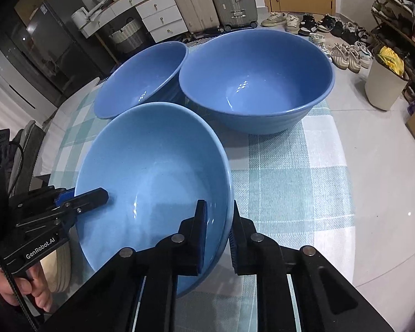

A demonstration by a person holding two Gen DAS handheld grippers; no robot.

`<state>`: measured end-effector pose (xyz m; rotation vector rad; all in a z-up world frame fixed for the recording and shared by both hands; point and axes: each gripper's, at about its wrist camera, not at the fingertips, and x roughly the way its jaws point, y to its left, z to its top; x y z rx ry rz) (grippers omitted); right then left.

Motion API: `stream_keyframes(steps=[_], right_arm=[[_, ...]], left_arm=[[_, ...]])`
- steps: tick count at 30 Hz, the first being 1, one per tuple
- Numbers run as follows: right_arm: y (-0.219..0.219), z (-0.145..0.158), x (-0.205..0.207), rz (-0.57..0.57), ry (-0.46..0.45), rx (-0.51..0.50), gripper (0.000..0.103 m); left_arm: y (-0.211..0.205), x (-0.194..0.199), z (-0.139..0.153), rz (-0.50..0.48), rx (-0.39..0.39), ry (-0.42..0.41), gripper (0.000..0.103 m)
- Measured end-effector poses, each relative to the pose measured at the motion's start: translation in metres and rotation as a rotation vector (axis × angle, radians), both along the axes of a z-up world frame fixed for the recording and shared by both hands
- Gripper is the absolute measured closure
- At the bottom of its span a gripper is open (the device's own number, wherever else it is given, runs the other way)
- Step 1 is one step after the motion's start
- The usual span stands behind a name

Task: Organize plates and bowls
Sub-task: 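Close the left gripper on the bowl rim while the right gripper grips the opposite rim, then lift and shift the blue bowl with both grippers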

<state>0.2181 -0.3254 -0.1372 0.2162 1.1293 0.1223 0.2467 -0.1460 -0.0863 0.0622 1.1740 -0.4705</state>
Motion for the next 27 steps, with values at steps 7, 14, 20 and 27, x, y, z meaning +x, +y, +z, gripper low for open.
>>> stream_keyframes(steps=[7, 14, 20, 27], right_arm=[[0.004, -0.001, -0.011, 0.012, 0.036, 0.038, 0.089], [0.013, 0.006, -0.034, 0.050, 0.049, 0.063, 0.089], [0.025, 0.005, -0.058, 0.064, 0.070, 0.072, 0.089], [0.030, 0.009, -0.081, 0.057, 0.089, 0.083, 0.089]], left_arm=[[0.008, -0.015, 0.005, 0.013, -0.006, 0.005, 0.089], [0.022, -0.039, 0.010, 0.018, -0.007, 0.002, 0.089], [0.034, -0.063, 0.004, 0.017, -0.017, 0.022, 0.089], [0.039, -0.085, 0.009, 0.013, -0.026, 0.032, 0.089]])
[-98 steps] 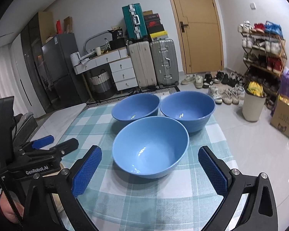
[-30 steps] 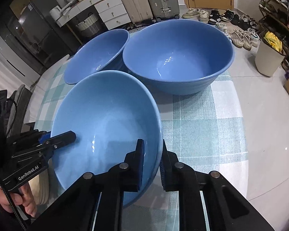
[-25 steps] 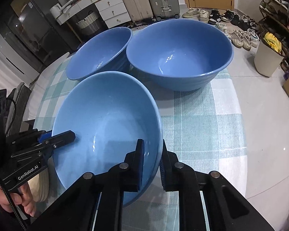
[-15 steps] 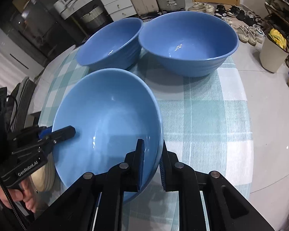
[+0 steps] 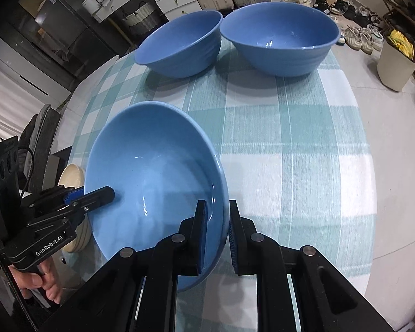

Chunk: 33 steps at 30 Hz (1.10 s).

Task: Organize plates and bowls
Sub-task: 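Lift and shift the blue bowl with both grippers, then lower the blue bowl onto the table and open both grippers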

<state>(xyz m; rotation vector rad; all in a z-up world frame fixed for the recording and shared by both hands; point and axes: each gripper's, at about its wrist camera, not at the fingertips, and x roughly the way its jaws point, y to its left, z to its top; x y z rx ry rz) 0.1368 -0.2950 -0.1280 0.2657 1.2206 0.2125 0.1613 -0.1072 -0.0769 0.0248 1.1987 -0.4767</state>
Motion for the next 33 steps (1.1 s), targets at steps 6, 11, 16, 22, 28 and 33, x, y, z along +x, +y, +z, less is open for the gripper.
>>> stream_keyframes(steps=[6, 11, 16, 22, 28, 33], right_arm=[[0.002, 0.000, -0.021, 0.009, 0.029, 0.009, 0.089], [0.002, -0.003, -0.036, 0.007, 0.051, 0.028, 0.088], [0.004, -0.003, -0.048, 0.026, 0.068, 0.027, 0.089], [0.005, -0.007, -0.046, 0.010, 0.068, 0.019, 0.088], [0.004, -0.006, -0.036, -0.004, 0.031, 0.023, 0.088], [0.005, 0.008, -0.031, -0.004, -0.042, -0.065, 0.084]], left_arm=[[0.003, -0.025, 0.002, -0.016, 0.007, 0.012, 0.088], [0.009, -0.042, 0.002, -0.009, -0.029, 0.034, 0.088], [0.013, -0.054, -0.001, -0.009, -0.067, 0.062, 0.086], [0.012, -0.051, -0.010, -0.005, -0.063, 0.081, 0.086], [0.015, -0.042, -0.011, 0.008, -0.057, 0.072, 0.077], [0.029, -0.038, 0.001, 0.049, -0.063, 0.014, 0.053]])
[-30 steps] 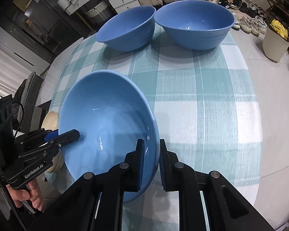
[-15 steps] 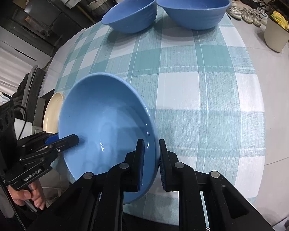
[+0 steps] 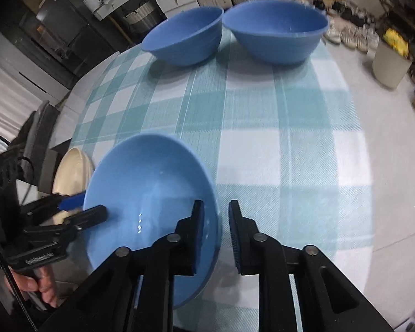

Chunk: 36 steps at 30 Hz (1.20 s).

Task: Organize plates and bowls
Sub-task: 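Lower the blue bowl onto the table and open both grippers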

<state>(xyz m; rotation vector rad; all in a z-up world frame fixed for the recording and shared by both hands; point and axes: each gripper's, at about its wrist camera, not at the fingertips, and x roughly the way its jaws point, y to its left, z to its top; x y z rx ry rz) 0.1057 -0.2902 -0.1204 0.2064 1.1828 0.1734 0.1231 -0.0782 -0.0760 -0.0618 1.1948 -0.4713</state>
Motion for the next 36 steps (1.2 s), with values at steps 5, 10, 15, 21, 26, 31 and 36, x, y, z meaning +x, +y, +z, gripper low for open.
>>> stream_keyframes(steps=[5, 10, 15, 21, 26, 31, 36], right_arm=[[-0.002, 0.030, -0.010, -0.045, -0.173, -0.085, 0.081], [-0.003, 0.051, -0.024, -0.082, -0.309, -0.063, 0.081], [0.007, 0.070, -0.038, -0.064, -0.431, -0.031, 0.074], [0.021, 0.083, -0.053, -0.061, -0.571, 0.015, 0.025], [0.038, 0.088, -0.058, -0.033, -0.612, -0.062, 0.011], [0.038, 0.081, -0.059, -0.064, -0.637, -0.137, 0.002], [0.034, 0.087, -0.055, -0.048, -0.627, -0.125, 0.002]], left_arm=[[0.019, 0.000, 0.019, 0.068, -0.030, -0.071, 0.052], [0.022, -0.002, 0.036, 0.088, -0.027, -0.167, 0.045], [0.020, -0.010, 0.055, 0.121, 0.004, -0.291, 0.013], [0.008, -0.011, 0.069, 0.120, 0.041, -0.365, 0.009], [-0.001, -0.015, 0.080, 0.128, 0.095, -0.485, 0.005], [-0.003, -0.014, 0.082, 0.139, 0.093, -0.520, 0.003], [-0.012, -0.010, 0.082, 0.155, 0.163, -0.562, 0.002]])
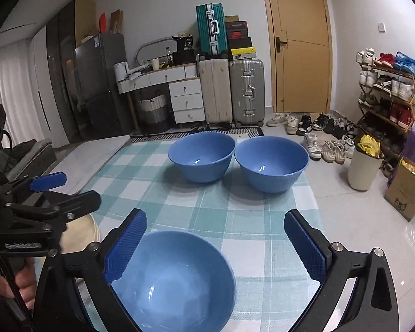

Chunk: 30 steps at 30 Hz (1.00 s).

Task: Organize plates and bowls
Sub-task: 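Lower the blue bowl onto the table and open both grippers, then move both tools to the rim of the next blue bowl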

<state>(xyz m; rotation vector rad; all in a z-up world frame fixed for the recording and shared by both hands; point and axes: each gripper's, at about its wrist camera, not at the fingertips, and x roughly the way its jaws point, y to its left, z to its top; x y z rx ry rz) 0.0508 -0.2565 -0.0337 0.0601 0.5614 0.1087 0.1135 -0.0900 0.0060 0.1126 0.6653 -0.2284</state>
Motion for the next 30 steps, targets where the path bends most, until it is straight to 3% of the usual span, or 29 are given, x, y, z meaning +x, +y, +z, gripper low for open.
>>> stream_keyframes(steps=[6, 10, 13, 21, 23, 26, 30], right_arm=[[-0.003, 0.035, -0.011, 0.050, -0.055, 0.038, 0.002], [0.002, 0.066, -0.018, 0.198, -0.065, 0.159, 0.002], [0.009, 0.095, -0.024, 0.230, -0.111, 0.187, 0.002], [0.043, 0.172, -0.029, 0.266, -0.317, 0.035, 0.001], [0.048, 0.185, -0.020, 0.274, -0.356, -0.010, 0.001], [0.055, 0.193, 0.008, 0.258, -0.333, -0.064, 0.001], [0.040, 0.194, 0.065, 0.211, -0.243, -0.006, 0.001]], left_arm=[[0.000, 0.010, 0.002, 0.014, 0.035, 0.003, 0.002], [0.008, 0.018, 0.013, 0.004, 0.017, 0.010, 0.002], [0.018, 0.024, 0.031, 0.002, -0.005, 0.002, 0.002], [0.033, 0.064, 0.061, 0.047, 0.018, -0.017, 0.000], [0.035, 0.081, 0.058, 0.041, 0.001, 0.015, 0.000], [0.036, 0.110, 0.045, 0.042, -0.046, 0.112, 0.000], [0.035, 0.148, 0.023, 0.051, -0.123, 0.234, 0.000]])
